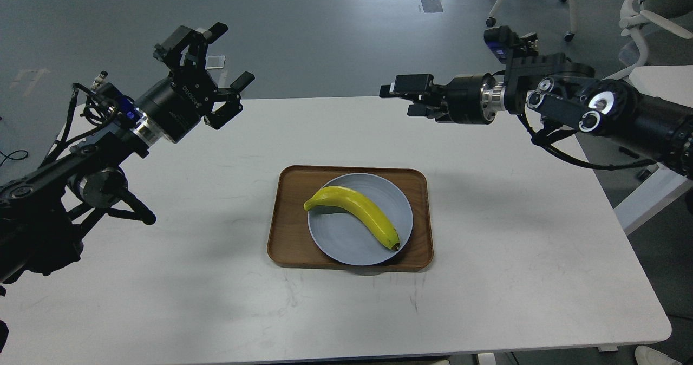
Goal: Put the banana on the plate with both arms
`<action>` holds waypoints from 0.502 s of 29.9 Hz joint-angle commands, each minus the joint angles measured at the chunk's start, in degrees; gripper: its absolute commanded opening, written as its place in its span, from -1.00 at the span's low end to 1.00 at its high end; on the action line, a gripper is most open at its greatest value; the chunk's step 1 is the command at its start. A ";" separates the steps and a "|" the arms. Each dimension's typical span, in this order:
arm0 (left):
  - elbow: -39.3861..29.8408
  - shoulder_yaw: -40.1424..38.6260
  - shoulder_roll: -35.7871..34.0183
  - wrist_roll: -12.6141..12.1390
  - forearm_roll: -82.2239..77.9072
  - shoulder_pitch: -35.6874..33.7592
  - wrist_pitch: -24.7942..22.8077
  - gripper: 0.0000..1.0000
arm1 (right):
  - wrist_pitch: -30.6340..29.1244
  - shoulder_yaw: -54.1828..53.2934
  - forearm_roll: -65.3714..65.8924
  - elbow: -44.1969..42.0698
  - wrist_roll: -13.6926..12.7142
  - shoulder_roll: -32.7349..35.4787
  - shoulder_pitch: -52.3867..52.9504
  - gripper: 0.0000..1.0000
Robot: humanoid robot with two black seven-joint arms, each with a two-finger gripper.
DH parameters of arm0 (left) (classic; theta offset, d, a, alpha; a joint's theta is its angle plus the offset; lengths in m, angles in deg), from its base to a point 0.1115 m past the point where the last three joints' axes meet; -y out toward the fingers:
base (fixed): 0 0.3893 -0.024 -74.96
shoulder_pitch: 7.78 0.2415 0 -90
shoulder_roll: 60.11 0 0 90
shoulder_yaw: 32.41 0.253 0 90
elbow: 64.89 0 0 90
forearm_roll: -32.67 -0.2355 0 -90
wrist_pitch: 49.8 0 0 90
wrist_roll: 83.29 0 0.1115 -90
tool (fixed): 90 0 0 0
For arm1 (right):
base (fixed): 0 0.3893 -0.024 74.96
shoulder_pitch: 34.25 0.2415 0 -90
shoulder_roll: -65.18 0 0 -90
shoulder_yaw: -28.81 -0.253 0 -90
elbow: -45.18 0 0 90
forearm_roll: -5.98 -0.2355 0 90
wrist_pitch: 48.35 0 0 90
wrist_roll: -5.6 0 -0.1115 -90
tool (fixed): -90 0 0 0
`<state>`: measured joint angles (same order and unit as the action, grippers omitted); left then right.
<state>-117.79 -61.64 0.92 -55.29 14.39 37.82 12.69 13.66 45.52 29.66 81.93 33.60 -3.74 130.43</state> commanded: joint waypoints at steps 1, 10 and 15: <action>-0.01 -1.52 0.05 0.00 0.18 1.24 1.13 0.95 | 0.00 -9.38 -8.80 0.08 0.00 3.78 -6.45 0.92; -0.01 -2.58 -0.57 0.00 5.08 2.04 4.04 0.95 | 0.00 -26.98 -17.34 -0.98 0.00 5.99 -19.74 0.98; -0.01 -2.67 0.13 0.00 9.84 4.14 1.06 0.95 | 0.00 -27.87 -20.69 -2.99 0.00 6.08 -22.29 1.00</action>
<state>-117.80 -64.26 0.50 -55.29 21.93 40.44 15.88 13.66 18.20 10.47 80.25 33.60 2.30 109.50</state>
